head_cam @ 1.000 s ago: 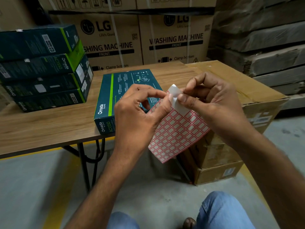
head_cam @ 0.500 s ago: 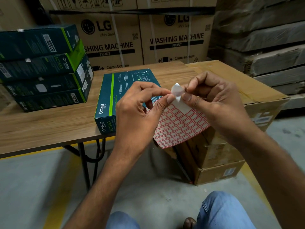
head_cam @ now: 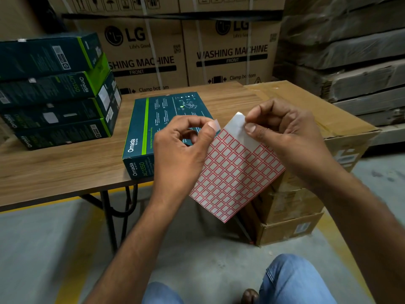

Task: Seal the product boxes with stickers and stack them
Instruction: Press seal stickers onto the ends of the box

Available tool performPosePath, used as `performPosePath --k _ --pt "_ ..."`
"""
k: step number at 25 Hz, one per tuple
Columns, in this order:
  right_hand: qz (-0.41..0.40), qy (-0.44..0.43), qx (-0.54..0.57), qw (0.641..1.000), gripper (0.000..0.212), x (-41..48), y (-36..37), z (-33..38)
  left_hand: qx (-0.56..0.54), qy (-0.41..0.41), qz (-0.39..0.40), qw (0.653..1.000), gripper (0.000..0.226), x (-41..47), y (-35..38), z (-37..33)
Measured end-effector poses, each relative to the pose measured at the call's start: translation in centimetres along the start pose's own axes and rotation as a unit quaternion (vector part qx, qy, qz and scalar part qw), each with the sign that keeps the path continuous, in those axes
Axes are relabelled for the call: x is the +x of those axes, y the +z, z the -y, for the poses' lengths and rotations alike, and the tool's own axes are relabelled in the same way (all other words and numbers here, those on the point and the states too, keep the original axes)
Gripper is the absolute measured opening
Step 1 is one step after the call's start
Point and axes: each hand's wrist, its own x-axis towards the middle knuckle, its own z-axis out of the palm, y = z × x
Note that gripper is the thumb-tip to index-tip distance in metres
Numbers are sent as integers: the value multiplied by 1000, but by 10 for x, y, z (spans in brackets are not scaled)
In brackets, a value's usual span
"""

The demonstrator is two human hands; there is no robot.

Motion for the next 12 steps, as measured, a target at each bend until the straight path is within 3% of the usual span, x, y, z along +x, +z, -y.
performPosePath --k 7,12 --pt "-23 76 -84 993 19 43 -30 -38 -70 -69 -1 995 6 11 2 6" --pt "-18 63 -220 973 22 107 -44 -84 -59 -64 13 996 9 23 -2 7"
